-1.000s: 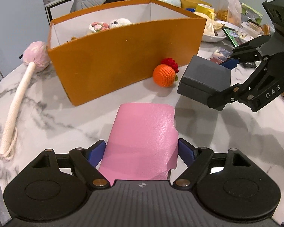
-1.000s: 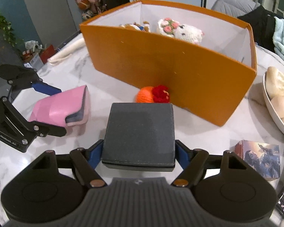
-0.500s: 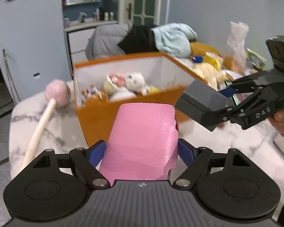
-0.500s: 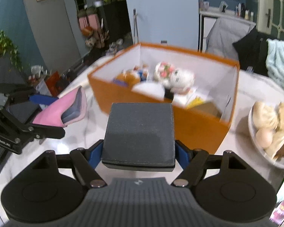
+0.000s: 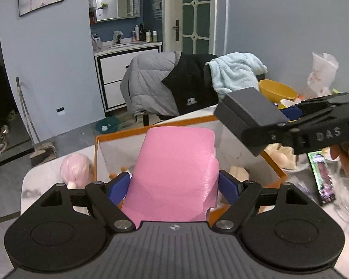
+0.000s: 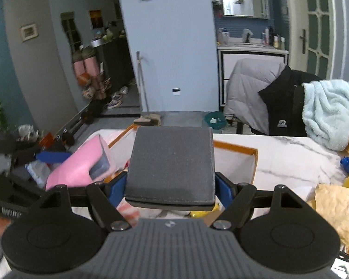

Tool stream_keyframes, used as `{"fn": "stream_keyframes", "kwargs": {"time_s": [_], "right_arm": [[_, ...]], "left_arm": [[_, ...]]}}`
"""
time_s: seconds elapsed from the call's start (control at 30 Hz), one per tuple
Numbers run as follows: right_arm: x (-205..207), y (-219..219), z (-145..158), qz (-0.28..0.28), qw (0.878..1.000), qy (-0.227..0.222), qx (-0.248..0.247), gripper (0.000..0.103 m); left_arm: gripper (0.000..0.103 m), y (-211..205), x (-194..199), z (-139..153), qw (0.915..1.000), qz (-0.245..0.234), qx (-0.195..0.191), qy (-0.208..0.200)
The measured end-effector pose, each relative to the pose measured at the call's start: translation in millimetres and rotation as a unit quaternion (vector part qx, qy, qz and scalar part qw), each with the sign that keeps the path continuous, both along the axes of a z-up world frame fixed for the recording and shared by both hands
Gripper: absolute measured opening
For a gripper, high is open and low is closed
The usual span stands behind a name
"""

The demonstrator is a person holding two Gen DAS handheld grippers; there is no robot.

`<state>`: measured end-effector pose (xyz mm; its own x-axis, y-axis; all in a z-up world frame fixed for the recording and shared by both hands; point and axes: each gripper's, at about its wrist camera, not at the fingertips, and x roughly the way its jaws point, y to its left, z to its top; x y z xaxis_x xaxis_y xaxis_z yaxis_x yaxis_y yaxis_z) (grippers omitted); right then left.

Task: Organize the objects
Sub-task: 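Carry the pink wallet and dark grey box over the orange box with both grippers, then open both grippers to drop the wallet and grey box into the orange box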

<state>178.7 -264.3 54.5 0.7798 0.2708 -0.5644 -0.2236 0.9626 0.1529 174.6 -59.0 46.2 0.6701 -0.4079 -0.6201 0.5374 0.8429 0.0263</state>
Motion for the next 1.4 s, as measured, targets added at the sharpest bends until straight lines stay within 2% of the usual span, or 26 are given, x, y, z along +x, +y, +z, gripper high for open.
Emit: {"fn": "stream_keyframes", "kwargs": {"time_s": [0.17, 0.37, 0.53, 0.6, 0.9, 1.13, 1.27, 1.4], "right_arm": [[35, -6, -24, -0.021, 0.999, 0.023, 0.009, 0.078], [63, -10, -68, -0.033, 0.997, 0.064, -0.003, 0.078], [76, -12, -85, -0.04, 0.996, 0.074, -0.005, 0.078], [80, -12, -87, -0.037, 0.996, 0.075, 0.007, 0.078], [102, -5, -88, -0.065, 0.995, 0.079, -0.018, 0.079], [114, -9, -86, -0.109, 0.99, 0.082, 0.021, 0.08], [115, -10, -86, -0.113, 0.99, 0.078, 0.028, 0.085], [113, -14, -85, -0.116, 0.989, 0.075, 0.049, 0.086]], "left_arm": [[0.095, -17, 21, -15, 0.9996, 0.022, 0.018, 0.002], [0.095, -37, 43, -44, 0.9973, 0.03, 0.065, 0.015], [0.095, -44, 53, -59, 0.9958, 0.038, 0.078, 0.027], [0.095, -47, 57, -64, 0.9952, 0.042, 0.083, 0.032], [0.096, -60, 63, -86, 0.9897, 0.04, 0.133, 0.035], [0.096, -56, 63, -86, 0.9907, 0.047, 0.122, 0.038], [0.096, -60, 61, -87, 0.9896, 0.041, 0.133, 0.037], [0.097, -58, 60, -86, 0.9919, 0.028, 0.116, 0.043]]}}
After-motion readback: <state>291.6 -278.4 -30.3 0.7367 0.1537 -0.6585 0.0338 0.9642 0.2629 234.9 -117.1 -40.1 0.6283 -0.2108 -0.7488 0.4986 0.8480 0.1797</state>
